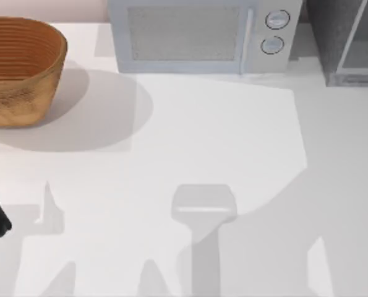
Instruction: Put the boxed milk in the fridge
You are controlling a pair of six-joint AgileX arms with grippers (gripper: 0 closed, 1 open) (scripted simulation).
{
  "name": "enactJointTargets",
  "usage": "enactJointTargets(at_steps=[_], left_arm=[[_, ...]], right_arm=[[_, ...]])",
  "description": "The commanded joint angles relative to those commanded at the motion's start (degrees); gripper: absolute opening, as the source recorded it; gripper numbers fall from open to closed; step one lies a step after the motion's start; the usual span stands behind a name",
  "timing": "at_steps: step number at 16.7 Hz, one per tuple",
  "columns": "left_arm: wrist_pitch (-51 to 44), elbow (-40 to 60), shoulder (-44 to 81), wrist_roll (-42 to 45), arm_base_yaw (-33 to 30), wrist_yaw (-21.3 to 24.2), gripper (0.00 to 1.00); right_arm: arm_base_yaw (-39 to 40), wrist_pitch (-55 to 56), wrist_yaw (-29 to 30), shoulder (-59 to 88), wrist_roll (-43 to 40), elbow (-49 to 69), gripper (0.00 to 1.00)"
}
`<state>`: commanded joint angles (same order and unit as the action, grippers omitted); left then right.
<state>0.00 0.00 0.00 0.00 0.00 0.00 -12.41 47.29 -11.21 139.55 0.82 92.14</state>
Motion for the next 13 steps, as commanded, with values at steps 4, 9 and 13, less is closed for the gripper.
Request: enactJointTargets(at_steps=[4, 9, 13], left_arm=[[0.0, 0.0, 0.0, 0.0, 0.0, 0.0, 1.00], [0.0, 0.0, 0.0, 0.0, 0.0, 0.0, 1.00], [0.0, 0.0, 0.0, 0.0, 0.0, 0.0, 1.00]], right_arm=[[0.0, 0.0, 0.0, 0.0, 0.0, 0.0, 0.53], [0.0, 0.0, 0.0, 0.0, 0.0, 0.0, 0.90], [0.0, 0.0, 0.0, 0.0, 0.0, 0.0, 1.00]])
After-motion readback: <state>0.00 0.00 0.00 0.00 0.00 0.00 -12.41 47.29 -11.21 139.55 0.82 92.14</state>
